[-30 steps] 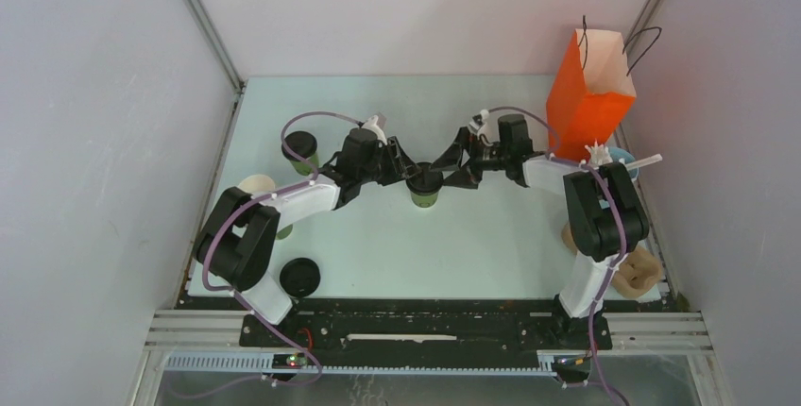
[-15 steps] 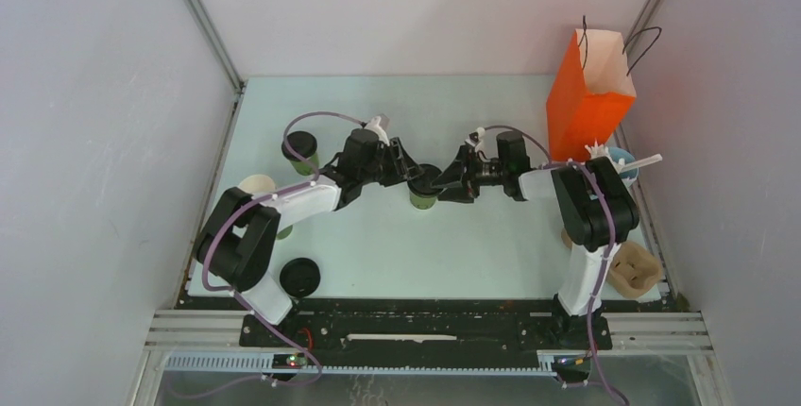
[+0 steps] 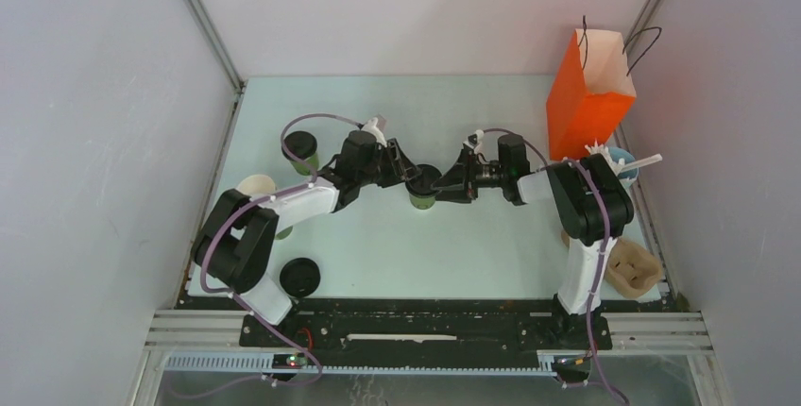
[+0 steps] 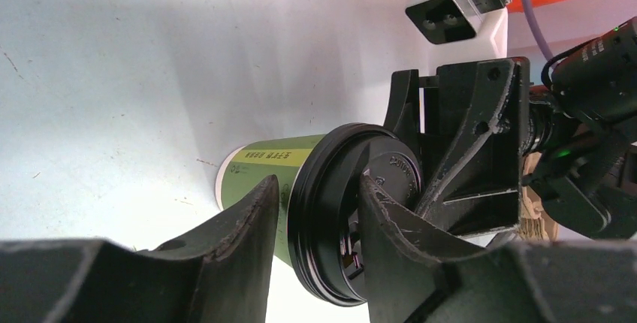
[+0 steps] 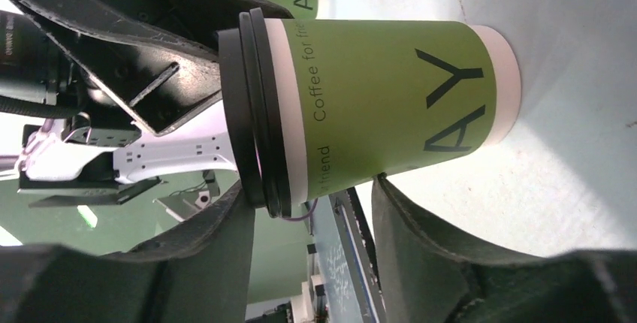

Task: Pack the takeout coffee

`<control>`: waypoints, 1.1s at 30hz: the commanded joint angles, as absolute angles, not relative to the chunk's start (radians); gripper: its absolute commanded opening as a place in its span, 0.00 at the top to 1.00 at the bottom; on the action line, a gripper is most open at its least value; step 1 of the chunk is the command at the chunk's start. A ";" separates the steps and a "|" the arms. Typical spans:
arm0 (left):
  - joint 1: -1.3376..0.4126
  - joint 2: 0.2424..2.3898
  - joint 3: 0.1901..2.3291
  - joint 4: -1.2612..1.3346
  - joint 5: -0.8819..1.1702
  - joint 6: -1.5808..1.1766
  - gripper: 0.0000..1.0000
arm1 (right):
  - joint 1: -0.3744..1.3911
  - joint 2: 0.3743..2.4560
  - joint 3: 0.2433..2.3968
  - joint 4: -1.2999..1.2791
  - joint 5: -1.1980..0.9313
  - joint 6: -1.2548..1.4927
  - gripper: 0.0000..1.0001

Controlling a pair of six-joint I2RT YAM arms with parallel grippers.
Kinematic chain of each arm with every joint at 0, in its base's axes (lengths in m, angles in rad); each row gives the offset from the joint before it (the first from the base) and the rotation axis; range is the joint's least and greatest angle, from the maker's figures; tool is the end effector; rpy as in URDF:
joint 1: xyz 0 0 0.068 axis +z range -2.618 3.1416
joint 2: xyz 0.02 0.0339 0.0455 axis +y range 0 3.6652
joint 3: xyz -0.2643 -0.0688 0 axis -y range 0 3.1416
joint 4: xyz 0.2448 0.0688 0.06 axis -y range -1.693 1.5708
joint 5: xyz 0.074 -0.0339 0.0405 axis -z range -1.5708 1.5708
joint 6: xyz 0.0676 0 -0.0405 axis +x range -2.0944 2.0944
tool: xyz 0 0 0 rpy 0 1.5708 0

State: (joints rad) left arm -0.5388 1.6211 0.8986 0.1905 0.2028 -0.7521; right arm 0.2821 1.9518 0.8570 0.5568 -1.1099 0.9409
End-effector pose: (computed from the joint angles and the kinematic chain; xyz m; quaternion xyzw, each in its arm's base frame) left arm 0.3170 -0.2054 0.1895 -0.0420 0.8641 -0.3673 0.3416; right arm 0.3415 0.1620 0.1154 -0.0071 0.7835 0.6161 0.0806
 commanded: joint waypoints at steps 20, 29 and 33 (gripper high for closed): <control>-0.535 1.464 1.049 -0.191 0.151 -0.606 0.00 | 0.284 1.822 1.017 0.281 -0.996 0.812 0.18; -0.689 1.501 1.262 -0.476 -0.064 -0.418 0.00 | 0.272 1.579 1.073 -0.369 -0.585 0.416 0.15; -0.732 1.581 1.370 -0.557 -0.117 -0.354 0.00 | 0.302 1.461 1.003 -0.427 -0.472 0.368 0.15</control>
